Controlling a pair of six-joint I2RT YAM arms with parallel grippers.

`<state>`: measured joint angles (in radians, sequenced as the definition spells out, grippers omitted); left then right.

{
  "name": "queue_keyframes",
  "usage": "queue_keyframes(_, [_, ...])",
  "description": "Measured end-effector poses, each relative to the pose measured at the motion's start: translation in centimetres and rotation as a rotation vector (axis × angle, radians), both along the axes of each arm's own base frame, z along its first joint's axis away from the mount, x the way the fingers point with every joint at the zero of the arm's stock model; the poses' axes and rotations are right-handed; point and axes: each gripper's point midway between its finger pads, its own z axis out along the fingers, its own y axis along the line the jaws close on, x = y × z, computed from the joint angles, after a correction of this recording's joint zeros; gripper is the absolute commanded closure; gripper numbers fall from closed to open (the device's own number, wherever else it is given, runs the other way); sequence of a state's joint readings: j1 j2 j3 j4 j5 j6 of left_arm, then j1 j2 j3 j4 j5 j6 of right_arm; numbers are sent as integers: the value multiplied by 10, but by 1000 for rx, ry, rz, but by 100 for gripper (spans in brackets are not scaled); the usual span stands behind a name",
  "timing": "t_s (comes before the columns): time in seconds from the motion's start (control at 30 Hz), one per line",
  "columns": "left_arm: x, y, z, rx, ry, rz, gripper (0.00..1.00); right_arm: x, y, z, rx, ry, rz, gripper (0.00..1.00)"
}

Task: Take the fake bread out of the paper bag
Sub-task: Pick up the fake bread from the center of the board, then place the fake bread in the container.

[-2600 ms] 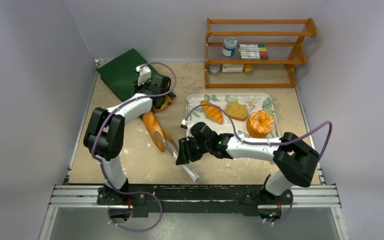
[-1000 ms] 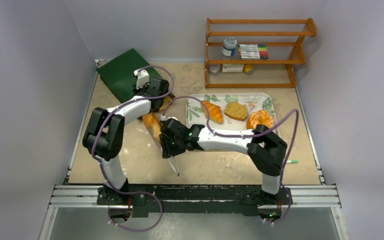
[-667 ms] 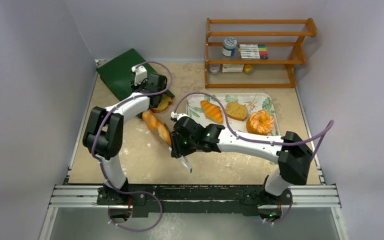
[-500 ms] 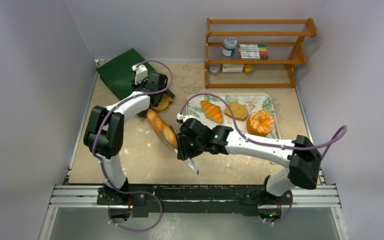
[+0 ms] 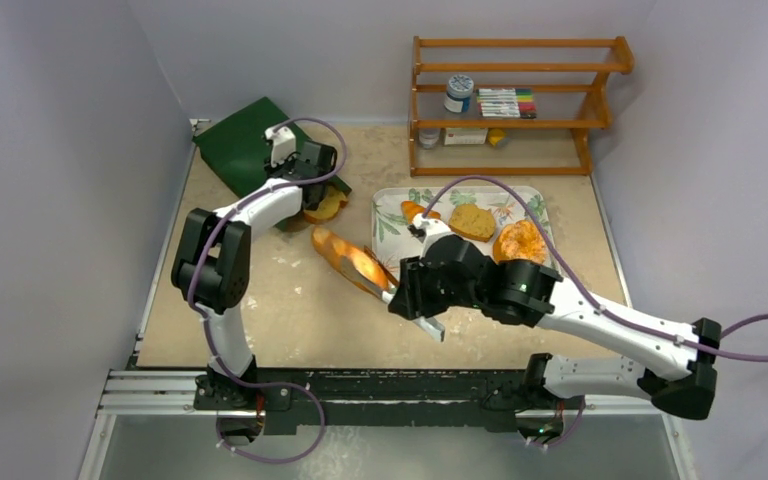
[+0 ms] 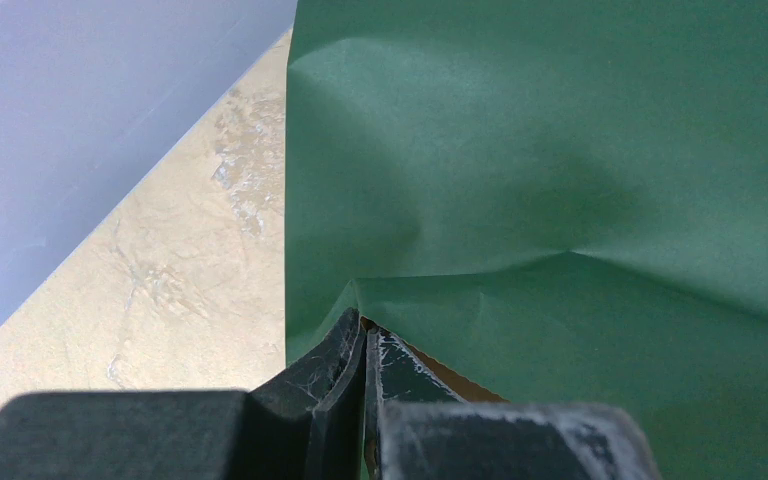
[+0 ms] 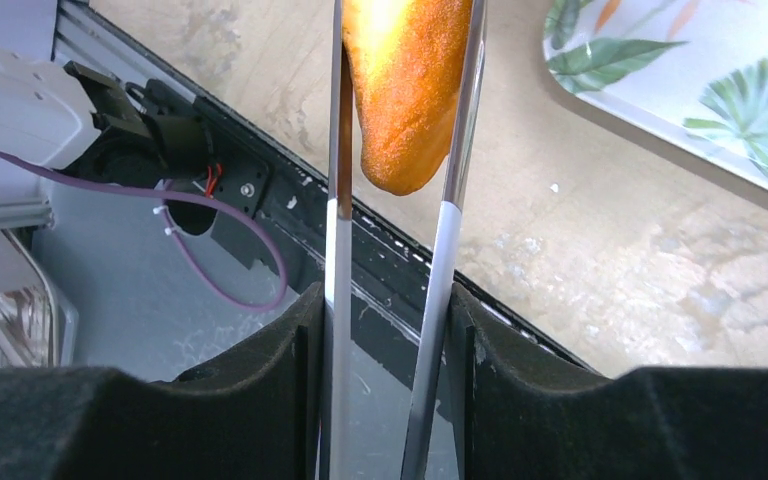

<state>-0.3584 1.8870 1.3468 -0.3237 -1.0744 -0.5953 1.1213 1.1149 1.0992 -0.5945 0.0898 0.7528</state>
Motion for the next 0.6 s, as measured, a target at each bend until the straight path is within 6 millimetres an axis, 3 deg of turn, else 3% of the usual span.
queue_keyframes(0.37, [3,-2,5,-21,-25,12,100,-2,-56,9,-46,-11,-164,90])
queue_keyframes(0.6, [2,0,3,-22,-16,16,100,7,-74,15,-43,-45,-276,89])
